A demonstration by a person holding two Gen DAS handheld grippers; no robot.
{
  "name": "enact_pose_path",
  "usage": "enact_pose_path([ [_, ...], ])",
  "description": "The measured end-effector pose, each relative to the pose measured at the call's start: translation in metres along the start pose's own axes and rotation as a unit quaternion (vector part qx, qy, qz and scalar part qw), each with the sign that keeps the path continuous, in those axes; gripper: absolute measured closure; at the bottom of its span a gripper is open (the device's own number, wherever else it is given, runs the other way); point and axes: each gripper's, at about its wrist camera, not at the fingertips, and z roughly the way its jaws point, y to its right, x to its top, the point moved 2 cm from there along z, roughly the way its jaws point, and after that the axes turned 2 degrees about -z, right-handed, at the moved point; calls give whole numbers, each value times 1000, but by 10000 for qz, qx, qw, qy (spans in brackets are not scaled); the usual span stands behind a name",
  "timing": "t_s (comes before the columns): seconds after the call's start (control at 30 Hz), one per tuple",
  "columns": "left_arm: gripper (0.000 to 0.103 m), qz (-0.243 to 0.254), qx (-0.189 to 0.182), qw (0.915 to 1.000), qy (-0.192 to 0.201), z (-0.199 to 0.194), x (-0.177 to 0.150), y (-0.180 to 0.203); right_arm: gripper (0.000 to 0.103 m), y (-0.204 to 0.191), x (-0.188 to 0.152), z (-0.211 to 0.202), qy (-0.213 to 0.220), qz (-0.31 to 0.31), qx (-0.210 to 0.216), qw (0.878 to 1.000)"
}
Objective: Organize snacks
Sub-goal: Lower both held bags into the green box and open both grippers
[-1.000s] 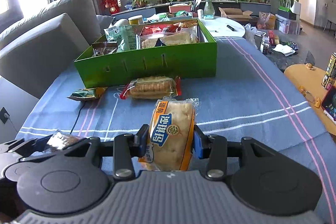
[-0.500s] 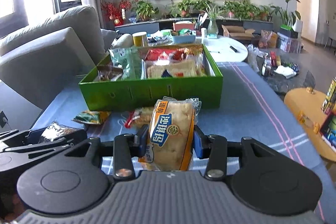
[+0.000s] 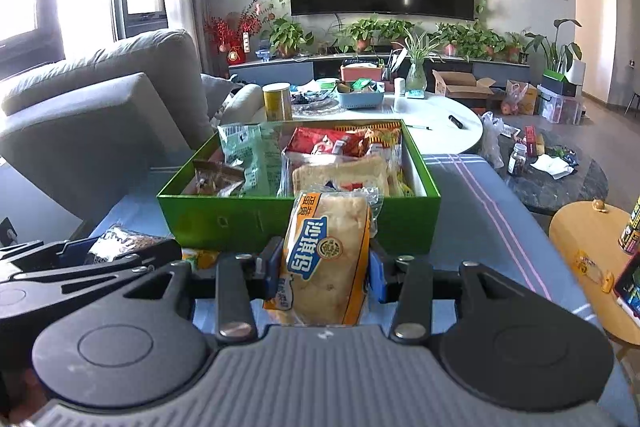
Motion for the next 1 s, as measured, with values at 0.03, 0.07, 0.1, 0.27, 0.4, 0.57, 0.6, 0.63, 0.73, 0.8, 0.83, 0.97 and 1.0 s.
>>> enact_pose_path([
  [0.03, 50, -1, 1, 10000, 13, 0, 1, 0, 14, 0, 2, 2, 5, -10, -2, 10000],
  [0.07, 50, -5, 2, 10000, 31, 1, 3, 1, 14, 1, 2, 3, 12, -12, -10, 10000],
  [0.1, 50, -5, 0, 10000, 46, 2, 4, 1, 14, 1, 3, 4, 17, -14, -16, 10000],
  [0.27, 50, 4, 6, 10000, 95, 8, 10, 1, 14, 2, 8, 12, 16, -100, -64, 9999],
  [0.4, 50, -15, 12, 10000, 92, 13, 13, 0, 14, 3, 11, 15, 45, -164, -124, 9998],
  [0.57, 50, -78, 11, 9999, 123, 19, 19, -1, 14, 6, 16, 21, 98, -228, -165, 9996],
  [0.6, 50, -92, 6, 9999, 139, 20, 21, -1, 14, 7, 17, 22, 110, -236, -162, 9995],
  [0.63, 50, -101, -1, 9998, 160, 21, 22, -1, 14, 7, 18, 23, 120, -248, -163, 9995],
  [0.73, 50, -138, 2, 9997, 194, 25, 26, -2, 14, 8, 20, 27, 136, -218, -193, 9995],
  [0.8, 50, -131, -16, 9997, 199, 29, 29, -2, 14, 8, 21, 28, 142, -219, -199, 9995],
  [0.83, 50, -124, -12, 9997, 204, 31, 31, -1, 14, 9, 22, 30, 154, -224, -215, 9994],
  [0.97, 49, -127, -23, 9997, 212, 37, 34, -1, 14, 16, 27, 36, 181, -189, -299, 9992],
  [1.0, 49, -127, -17, 9997, 206, 38, 35, 0, 14, 18, 28, 37, 188, -168, -310, 9992],
])
